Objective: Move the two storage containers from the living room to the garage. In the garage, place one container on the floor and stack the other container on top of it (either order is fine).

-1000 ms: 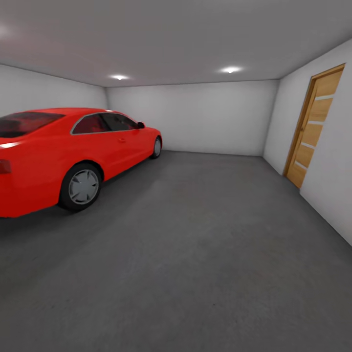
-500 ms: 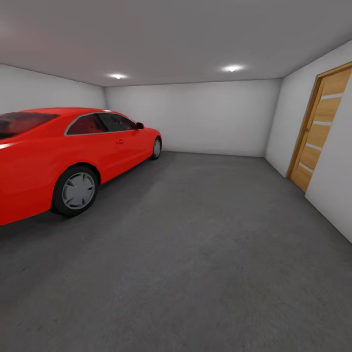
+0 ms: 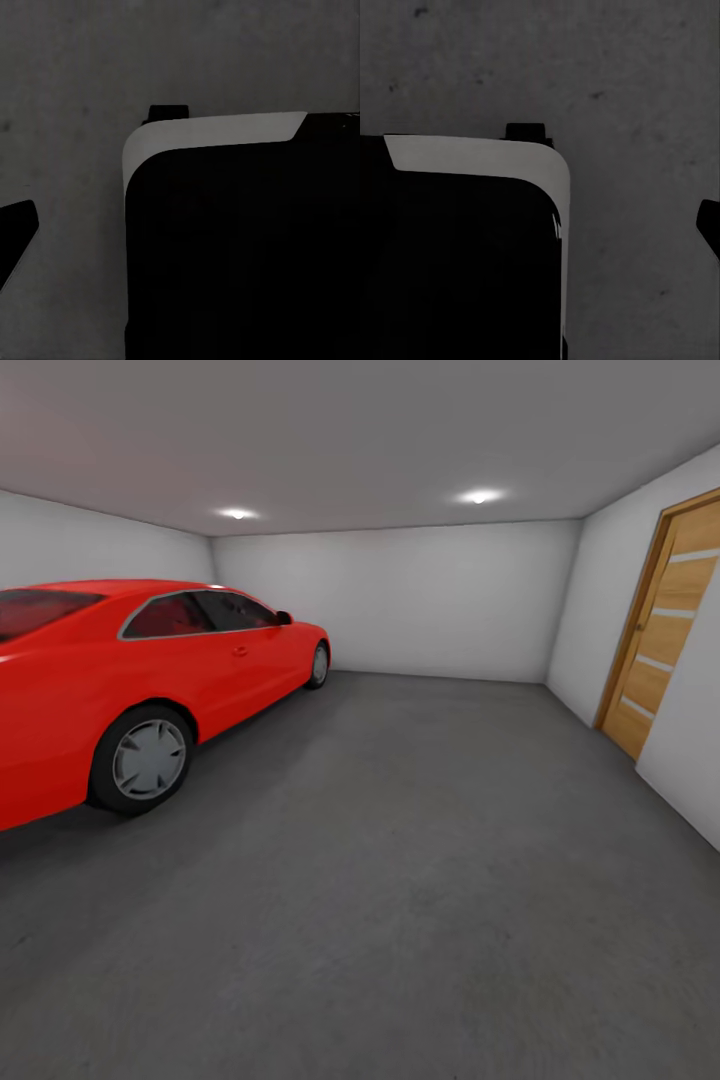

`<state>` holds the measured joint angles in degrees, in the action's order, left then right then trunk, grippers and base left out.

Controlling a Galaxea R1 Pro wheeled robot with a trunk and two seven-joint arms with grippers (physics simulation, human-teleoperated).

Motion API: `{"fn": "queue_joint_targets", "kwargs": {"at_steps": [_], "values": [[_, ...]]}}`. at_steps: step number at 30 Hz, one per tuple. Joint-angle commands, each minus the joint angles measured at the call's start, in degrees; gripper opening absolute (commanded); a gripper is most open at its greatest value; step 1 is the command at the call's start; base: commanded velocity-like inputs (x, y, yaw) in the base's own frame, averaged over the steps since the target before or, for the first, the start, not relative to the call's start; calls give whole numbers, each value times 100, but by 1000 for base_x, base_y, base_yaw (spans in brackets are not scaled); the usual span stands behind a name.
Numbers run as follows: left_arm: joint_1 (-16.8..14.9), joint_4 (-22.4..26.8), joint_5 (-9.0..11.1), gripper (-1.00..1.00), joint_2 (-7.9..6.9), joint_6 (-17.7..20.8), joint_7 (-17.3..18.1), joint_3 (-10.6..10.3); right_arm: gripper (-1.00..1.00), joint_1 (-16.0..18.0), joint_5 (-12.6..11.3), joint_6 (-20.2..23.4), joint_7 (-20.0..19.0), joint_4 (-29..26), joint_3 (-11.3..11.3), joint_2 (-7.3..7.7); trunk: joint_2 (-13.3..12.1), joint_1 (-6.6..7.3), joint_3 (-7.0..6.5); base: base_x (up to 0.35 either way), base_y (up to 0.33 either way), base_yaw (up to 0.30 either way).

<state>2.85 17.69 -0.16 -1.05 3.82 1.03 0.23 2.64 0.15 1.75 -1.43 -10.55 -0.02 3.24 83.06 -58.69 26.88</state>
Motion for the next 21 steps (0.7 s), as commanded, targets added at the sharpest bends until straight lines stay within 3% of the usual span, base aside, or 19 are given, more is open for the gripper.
{"fn": "queue_joint_targets", "kwargs": {"at_steps": [1,21], "values": [[5,24,-2,100,-1,40,11,3,100,0,2,18,-15,-8,0,1,2,-4,5,346,0,0],[5,24,-2,100,-1,40,11,11,100,0,2,18,-15,-8,-1,1,2,-4,5,338,0,0]]}}
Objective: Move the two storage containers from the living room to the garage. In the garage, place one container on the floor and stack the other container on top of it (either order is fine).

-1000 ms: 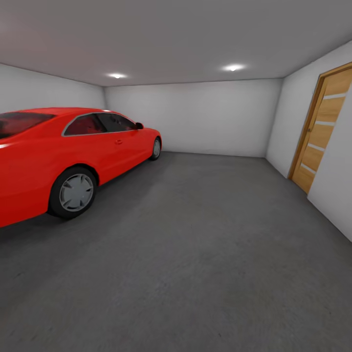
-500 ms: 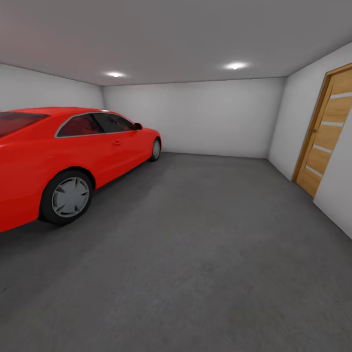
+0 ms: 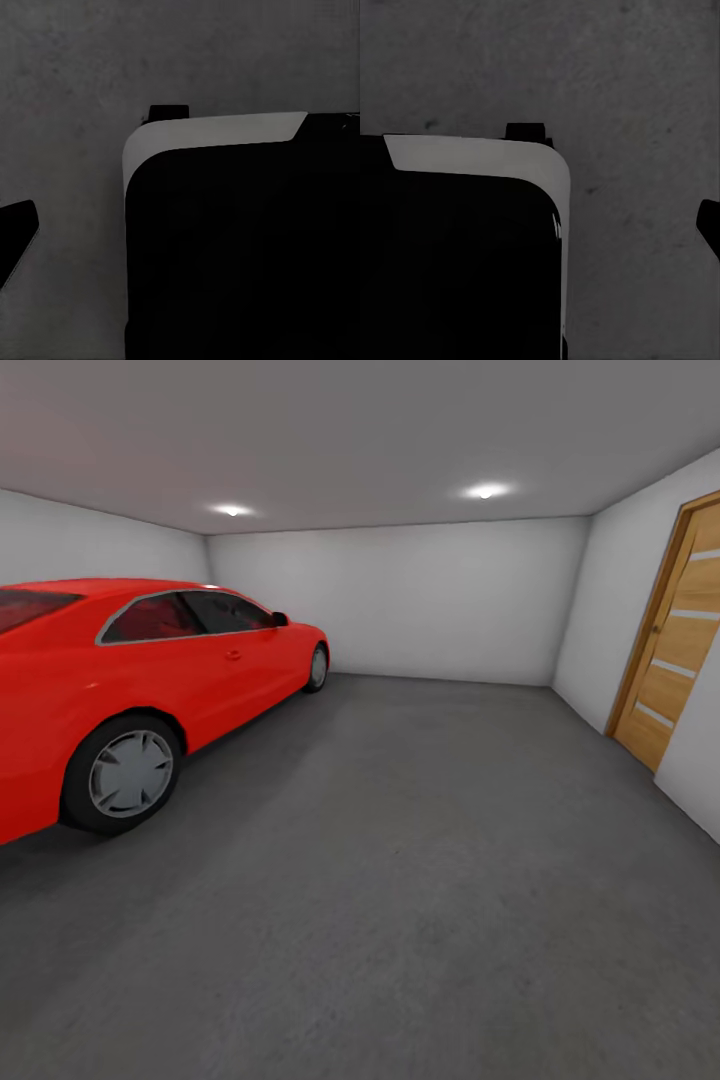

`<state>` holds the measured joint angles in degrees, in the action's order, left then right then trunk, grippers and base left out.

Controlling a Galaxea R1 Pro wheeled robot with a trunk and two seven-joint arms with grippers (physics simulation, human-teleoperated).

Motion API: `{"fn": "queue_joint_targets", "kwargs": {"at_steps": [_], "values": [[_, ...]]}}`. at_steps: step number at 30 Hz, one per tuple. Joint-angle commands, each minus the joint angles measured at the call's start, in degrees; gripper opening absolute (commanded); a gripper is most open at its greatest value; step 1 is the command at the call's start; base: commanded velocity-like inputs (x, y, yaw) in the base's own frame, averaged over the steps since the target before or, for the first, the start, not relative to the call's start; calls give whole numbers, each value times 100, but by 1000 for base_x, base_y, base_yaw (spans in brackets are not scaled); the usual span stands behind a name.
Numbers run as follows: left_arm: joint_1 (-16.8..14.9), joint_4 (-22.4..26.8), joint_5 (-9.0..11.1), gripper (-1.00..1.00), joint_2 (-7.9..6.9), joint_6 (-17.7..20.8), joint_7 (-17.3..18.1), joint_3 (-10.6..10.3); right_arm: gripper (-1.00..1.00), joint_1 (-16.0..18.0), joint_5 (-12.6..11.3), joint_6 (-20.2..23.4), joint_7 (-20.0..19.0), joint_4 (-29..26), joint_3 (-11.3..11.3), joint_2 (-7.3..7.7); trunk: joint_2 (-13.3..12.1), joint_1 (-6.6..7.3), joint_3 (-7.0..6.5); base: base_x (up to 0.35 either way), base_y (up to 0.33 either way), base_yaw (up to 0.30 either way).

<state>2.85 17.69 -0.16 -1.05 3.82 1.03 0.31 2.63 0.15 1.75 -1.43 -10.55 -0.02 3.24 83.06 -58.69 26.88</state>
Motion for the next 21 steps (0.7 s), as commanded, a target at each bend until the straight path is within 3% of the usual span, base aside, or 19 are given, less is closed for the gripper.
{"fn": "queue_joint_targets", "kwargs": {"at_steps": [1,21], "values": [[5,24,-2,100,-1,40,11,4,100,1,2,18,-15,-8,0,1,2,-4,5,333,0,0],[5,24,-2,100,-1,40,11,0,100,1,2,18,-15,-9,-2,1,2,-4,5,333,0,0]]}}
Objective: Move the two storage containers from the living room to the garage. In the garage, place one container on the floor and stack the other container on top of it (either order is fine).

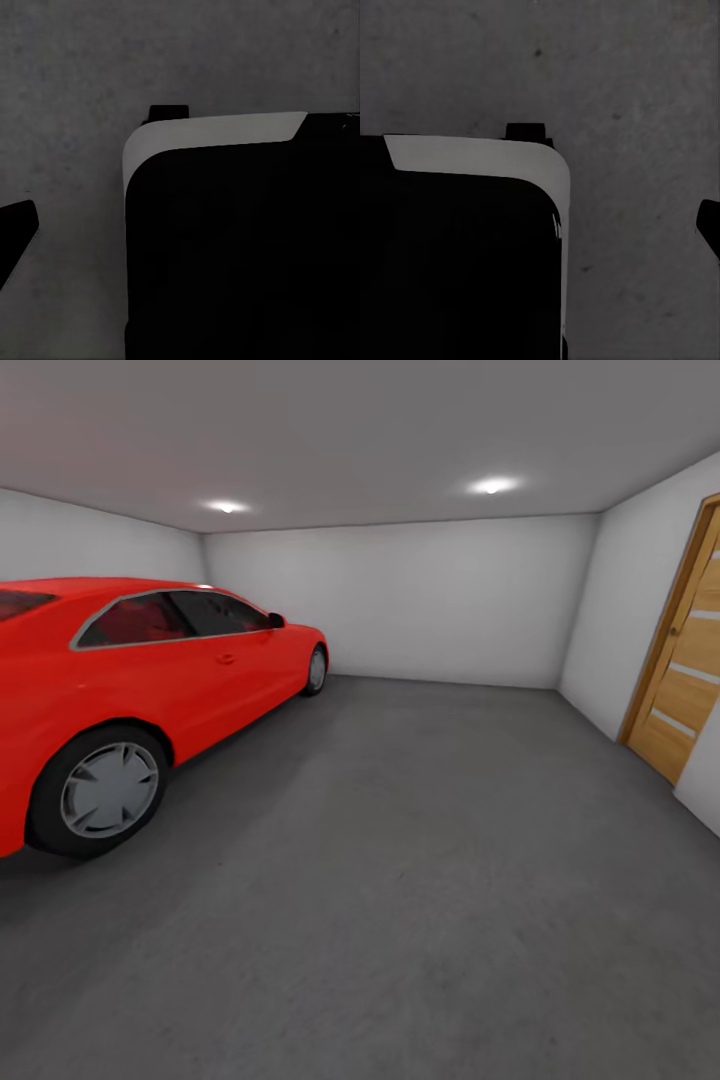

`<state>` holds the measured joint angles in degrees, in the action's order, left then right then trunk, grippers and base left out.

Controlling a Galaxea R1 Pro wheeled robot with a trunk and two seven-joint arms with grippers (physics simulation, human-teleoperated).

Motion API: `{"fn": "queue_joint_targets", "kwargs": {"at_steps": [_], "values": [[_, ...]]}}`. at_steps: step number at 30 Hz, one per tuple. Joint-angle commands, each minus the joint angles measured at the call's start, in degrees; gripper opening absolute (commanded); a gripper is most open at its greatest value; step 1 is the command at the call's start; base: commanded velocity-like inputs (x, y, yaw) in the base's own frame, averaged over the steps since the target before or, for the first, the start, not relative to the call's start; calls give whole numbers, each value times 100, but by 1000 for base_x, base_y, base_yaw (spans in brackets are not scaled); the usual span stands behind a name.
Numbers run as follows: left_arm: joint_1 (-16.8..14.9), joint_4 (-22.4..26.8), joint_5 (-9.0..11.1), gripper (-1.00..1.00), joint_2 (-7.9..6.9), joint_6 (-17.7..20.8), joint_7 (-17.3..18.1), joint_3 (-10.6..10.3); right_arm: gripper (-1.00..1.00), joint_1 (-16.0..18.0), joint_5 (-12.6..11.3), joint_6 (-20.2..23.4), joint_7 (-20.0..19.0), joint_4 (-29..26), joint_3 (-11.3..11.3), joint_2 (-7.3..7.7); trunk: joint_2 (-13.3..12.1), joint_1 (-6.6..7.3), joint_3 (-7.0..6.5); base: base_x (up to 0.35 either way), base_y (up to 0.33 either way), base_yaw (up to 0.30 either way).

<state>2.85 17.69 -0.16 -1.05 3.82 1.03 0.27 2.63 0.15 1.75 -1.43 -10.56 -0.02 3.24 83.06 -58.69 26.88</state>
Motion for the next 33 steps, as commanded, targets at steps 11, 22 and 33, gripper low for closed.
{"fn": "queue_joint_targets", "kwargs": {"at_steps": [11,22,33], "values": [[5,24,-2,100,-1,40,11,4,100,0,-25,18,-15,162,-2,-23,2,-4,5,333,0,0],[5,24,-2,100,-1,40,11,7,100,0,-27,18,-15,202,-6,-47,2,-4,5,332,0,0],[5,24,-2,100,-1,40,11,8,100,0,-24,18,-15,203,-6,-49,2,-4,5,322,0,0]]}}
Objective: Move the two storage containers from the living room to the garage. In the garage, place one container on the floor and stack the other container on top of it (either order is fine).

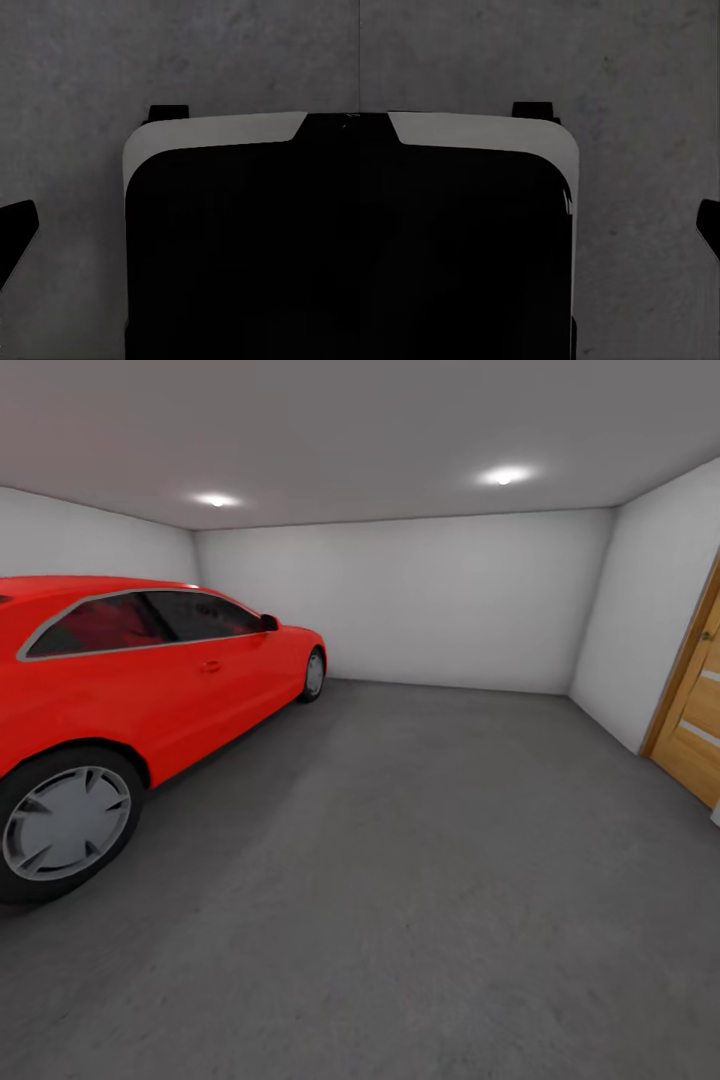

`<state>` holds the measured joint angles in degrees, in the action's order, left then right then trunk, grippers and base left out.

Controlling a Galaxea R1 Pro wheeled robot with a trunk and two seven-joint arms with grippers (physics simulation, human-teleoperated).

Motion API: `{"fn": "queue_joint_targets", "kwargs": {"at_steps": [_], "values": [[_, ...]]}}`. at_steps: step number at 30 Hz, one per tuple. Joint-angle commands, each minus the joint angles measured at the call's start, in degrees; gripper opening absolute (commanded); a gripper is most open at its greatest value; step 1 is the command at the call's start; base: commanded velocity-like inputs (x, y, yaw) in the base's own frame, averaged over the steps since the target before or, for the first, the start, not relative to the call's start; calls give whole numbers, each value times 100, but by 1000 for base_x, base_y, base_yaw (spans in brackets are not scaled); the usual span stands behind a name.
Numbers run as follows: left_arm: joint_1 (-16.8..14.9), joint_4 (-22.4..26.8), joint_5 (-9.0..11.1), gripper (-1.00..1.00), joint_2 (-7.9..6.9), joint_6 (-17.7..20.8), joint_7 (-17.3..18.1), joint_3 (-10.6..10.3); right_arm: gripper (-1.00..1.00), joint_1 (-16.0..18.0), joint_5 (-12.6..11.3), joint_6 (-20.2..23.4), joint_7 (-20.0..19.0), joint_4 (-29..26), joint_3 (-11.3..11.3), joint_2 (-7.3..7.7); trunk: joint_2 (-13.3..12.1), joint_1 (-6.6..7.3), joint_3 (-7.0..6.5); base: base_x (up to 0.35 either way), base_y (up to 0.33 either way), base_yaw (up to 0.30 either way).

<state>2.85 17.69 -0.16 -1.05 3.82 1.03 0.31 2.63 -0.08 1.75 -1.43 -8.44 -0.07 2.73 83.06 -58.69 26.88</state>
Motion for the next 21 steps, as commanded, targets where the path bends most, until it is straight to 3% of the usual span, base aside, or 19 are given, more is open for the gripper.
{"fn": "queue_joint_targets", "kwargs": {"at_steps": [1,21], "values": [[5,24,-2,100,-1,40,11,4,100,0,0,18,-15,-8,-1,0,2,-3,5,317,0,0],[5,24,-2,100,-1,40,11,-3,100,0,26,18,-15,-8,-1,8,2,-3,5,317,0,0]]}}
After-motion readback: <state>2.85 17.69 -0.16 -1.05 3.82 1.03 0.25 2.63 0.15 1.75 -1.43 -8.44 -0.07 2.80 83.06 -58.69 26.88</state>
